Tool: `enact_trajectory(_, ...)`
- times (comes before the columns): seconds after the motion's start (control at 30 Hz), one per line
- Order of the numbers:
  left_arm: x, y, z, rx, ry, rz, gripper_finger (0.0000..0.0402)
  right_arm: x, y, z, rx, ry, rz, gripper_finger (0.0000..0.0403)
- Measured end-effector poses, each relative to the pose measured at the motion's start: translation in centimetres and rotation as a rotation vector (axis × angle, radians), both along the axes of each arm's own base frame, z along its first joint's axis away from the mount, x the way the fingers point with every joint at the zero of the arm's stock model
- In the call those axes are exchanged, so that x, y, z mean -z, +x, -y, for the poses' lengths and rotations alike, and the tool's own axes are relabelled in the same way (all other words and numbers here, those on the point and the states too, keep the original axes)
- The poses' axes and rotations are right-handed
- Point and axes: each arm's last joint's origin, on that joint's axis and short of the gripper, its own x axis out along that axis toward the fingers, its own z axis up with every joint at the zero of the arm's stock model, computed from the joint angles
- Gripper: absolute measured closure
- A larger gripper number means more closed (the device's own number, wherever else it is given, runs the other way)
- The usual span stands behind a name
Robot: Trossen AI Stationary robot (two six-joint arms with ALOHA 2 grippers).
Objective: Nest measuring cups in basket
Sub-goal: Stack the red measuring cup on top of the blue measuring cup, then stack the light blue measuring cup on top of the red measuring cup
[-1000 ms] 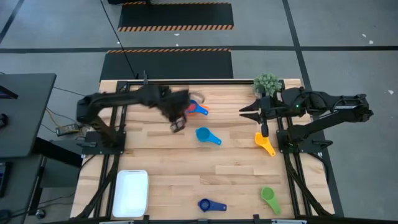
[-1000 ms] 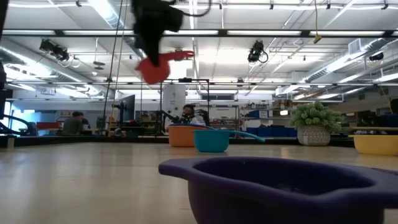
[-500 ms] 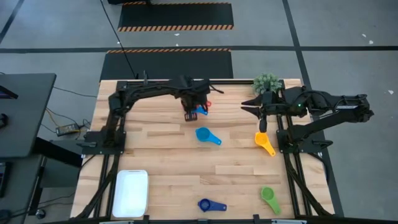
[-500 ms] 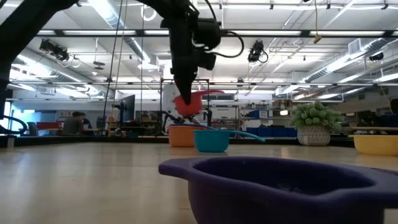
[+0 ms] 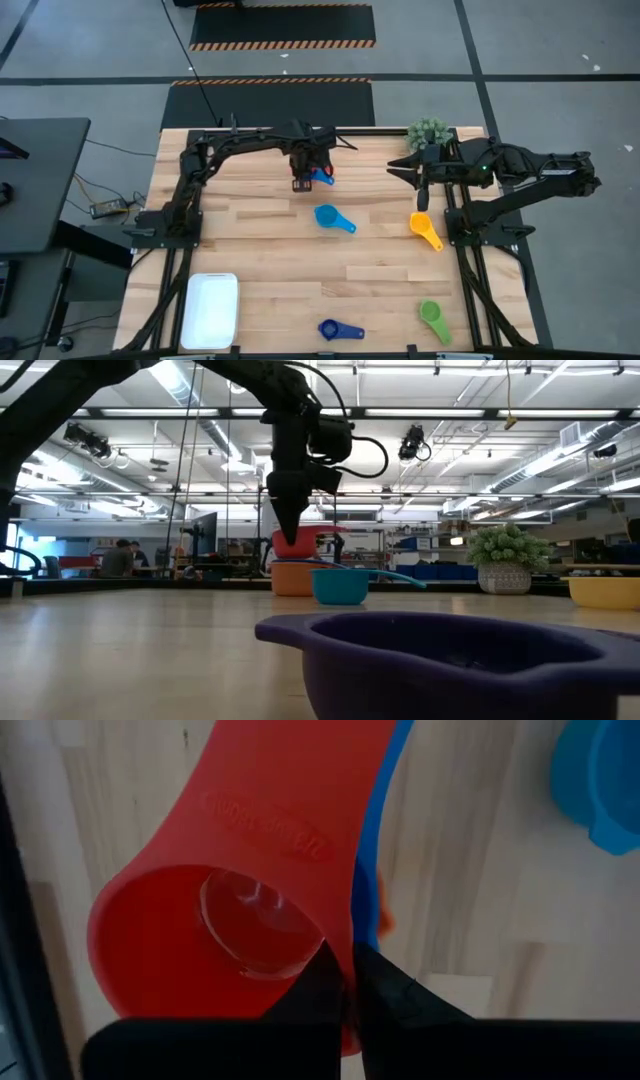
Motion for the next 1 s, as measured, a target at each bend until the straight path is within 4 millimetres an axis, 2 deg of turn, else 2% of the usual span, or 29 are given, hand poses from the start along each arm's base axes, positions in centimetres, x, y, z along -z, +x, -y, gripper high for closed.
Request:
enact_trajectory(0.07, 0.0, 0.0, -0.1, -0.003, -0.001, 0.006, 0.0387, 0.0, 0.0, 0.0, 0.0, 0.0, 0.0, 0.0326)
enact_trajectory(0.23, 0.0, 0.0, -0.1, -0.003, -0.002, 0.005, 0.034, 0.0, 0.0, 0.0, -0.001, -0.001, 0.0, 0.0326)
enact_trajectory(0.37, 0.0, 0.0, -0.1, -0.002, -0.003, 0.005, 0.0319, 0.0, 0.0, 0.0, -0.001, -0.001, 0.0, 0.0325)
enact_trajectory(0.73, -0.3, -0.5, 0.4, -0.054, -0.022, -0.032, 0.0318, 0.0, 0.0, 0.0, -0.002, -0.002, -0.001, 0.0325)
enact_trajectory(1.0, -2.9, -0.7, 1.5, -0.118, -0.084, 0.002, 0.0318, 0.1, 0.0, 0.1, 0.034, -0.005, -0.006, 0.0325)
